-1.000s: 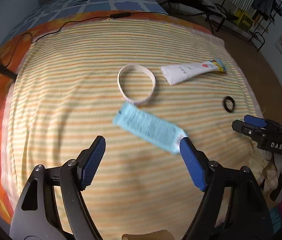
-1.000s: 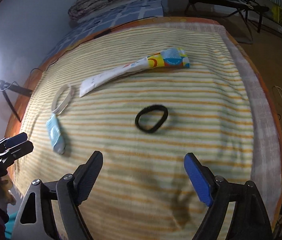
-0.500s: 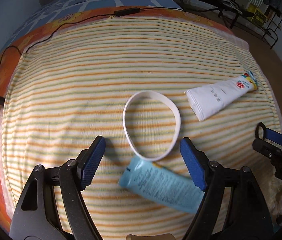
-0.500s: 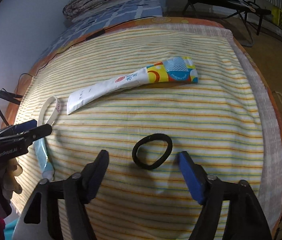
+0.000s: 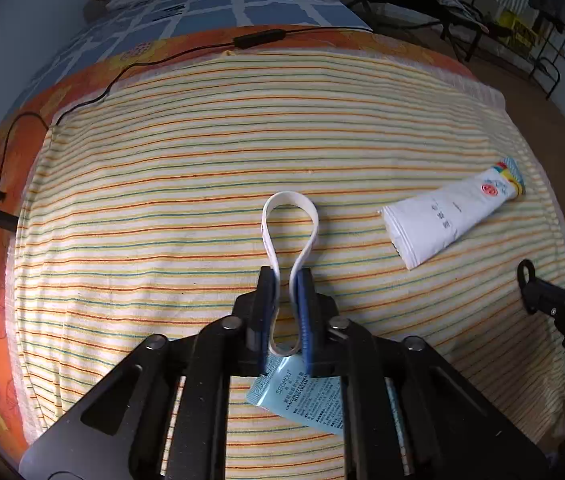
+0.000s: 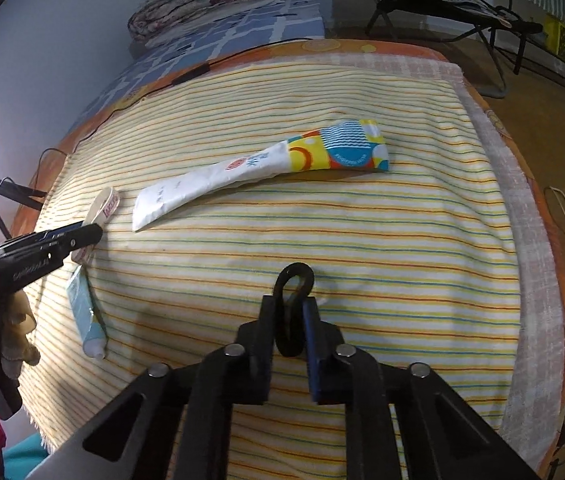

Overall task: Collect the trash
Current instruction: 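Grasp the white rubber wristband with the left gripper while the right gripper grasps the black hair tie, then carry the wristband with the left gripper while the right gripper carries the hair tie to the basket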

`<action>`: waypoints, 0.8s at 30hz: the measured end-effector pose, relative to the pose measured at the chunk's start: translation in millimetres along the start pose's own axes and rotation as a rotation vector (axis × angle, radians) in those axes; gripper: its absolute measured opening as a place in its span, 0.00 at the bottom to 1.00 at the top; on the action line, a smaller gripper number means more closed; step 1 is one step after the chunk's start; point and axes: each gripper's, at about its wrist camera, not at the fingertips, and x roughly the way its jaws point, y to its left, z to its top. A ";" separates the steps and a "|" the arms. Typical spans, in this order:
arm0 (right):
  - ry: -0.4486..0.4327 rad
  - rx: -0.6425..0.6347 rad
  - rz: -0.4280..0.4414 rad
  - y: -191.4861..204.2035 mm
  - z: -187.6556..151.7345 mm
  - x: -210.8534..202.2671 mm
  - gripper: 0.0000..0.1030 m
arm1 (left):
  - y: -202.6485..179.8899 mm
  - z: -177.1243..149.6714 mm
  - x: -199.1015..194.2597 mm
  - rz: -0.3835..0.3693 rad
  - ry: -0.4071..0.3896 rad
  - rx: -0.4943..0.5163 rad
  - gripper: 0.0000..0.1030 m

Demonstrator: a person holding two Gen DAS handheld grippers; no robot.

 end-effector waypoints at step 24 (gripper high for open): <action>-0.122 -0.097 0.069 42.5 -5.7 -68.9 0.05 | 19.4 -39.2 -85.0 -0.049 -0.097 -0.038 0.05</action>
